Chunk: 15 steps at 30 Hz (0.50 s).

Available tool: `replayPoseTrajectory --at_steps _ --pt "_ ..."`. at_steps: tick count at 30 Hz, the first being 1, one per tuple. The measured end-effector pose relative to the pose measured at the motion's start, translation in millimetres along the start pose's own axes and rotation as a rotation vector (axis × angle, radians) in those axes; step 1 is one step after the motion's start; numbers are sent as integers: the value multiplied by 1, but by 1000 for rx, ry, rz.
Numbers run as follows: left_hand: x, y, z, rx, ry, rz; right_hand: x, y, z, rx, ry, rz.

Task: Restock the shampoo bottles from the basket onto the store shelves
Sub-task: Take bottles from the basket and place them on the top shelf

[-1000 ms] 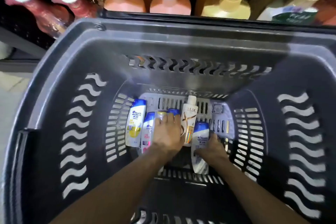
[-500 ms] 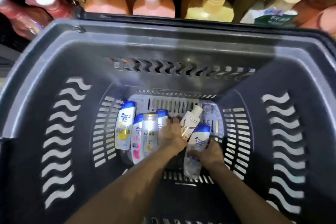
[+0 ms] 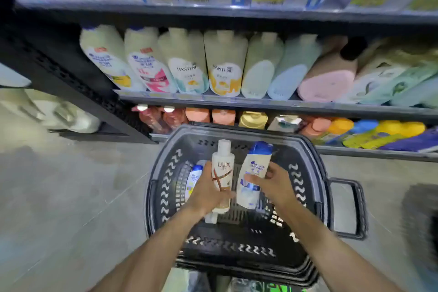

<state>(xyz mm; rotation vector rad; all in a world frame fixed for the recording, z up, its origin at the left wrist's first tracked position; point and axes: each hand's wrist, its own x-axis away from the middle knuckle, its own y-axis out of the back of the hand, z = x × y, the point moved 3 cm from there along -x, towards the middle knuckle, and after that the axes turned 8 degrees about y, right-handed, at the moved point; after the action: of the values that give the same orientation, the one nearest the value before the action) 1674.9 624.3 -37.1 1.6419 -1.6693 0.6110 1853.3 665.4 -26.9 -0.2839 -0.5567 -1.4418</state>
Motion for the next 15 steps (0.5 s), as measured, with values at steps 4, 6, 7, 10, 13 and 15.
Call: replayPoseTrajectory --at_steps 4,6,7,10,13,15 --pt "86 43 -72 -17 -145 -14 50 2 112 -26 94 45" --pt "127 67 -110 -18 -209 -40 77 2 168 -16 157 58" --pt "146 78 -128 -17 -243 -53 89 1 194 -3 197 60" --pt "200 106 -181 -25 -386 -45 126 -6 273 -19 298 52" --pt "252 131 -228 -12 -469 -46 165 -17 341 -51 418 40" --pt "289 146 -260 -39 -552 -61 194 -21 384 -95 488 21"
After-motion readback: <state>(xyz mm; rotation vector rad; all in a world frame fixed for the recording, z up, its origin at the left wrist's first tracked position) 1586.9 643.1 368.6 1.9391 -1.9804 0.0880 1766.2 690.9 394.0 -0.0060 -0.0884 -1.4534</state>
